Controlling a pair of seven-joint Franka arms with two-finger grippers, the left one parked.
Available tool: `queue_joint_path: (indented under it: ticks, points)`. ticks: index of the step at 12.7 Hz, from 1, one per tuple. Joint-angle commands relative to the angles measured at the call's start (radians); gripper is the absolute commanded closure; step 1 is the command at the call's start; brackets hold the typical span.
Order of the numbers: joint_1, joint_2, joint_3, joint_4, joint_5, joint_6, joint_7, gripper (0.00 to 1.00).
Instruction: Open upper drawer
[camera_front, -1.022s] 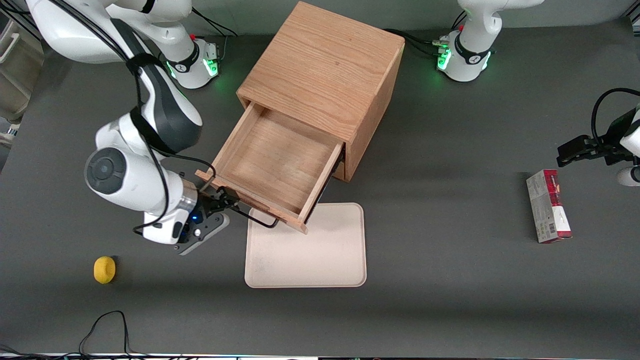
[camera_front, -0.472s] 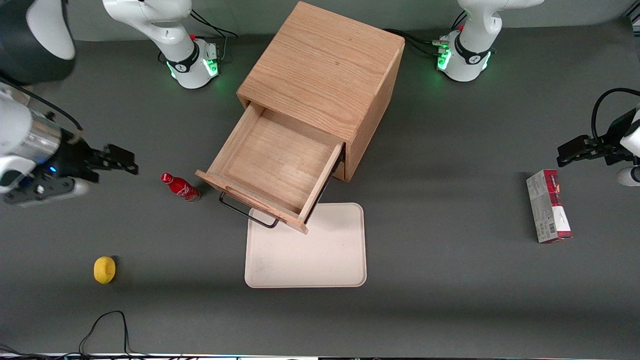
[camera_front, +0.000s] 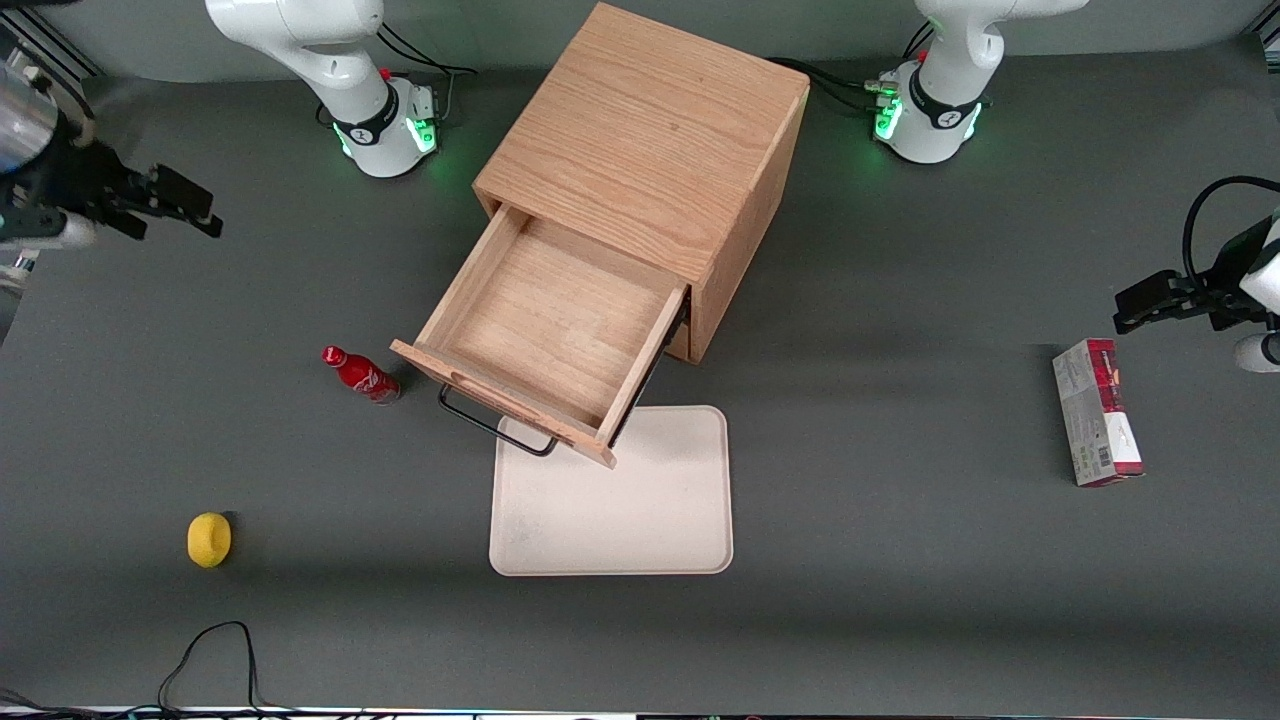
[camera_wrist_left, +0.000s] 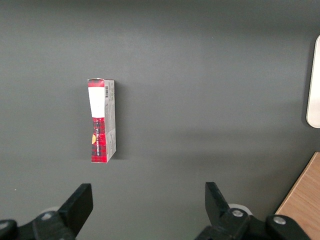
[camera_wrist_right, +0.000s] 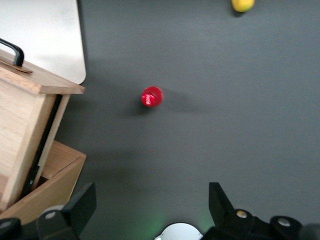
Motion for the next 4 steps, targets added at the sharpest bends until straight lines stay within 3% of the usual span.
queue_joint_path:
  ticks: [1, 4]
  points:
    - [0.000, 0.011, -0.016, -0.001, -0.047, 0.031, 0.076, 0.00]
    - [0.000, 0.080, -0.019, 0.082, -0.038, 0.020, 0.117, 0.00]
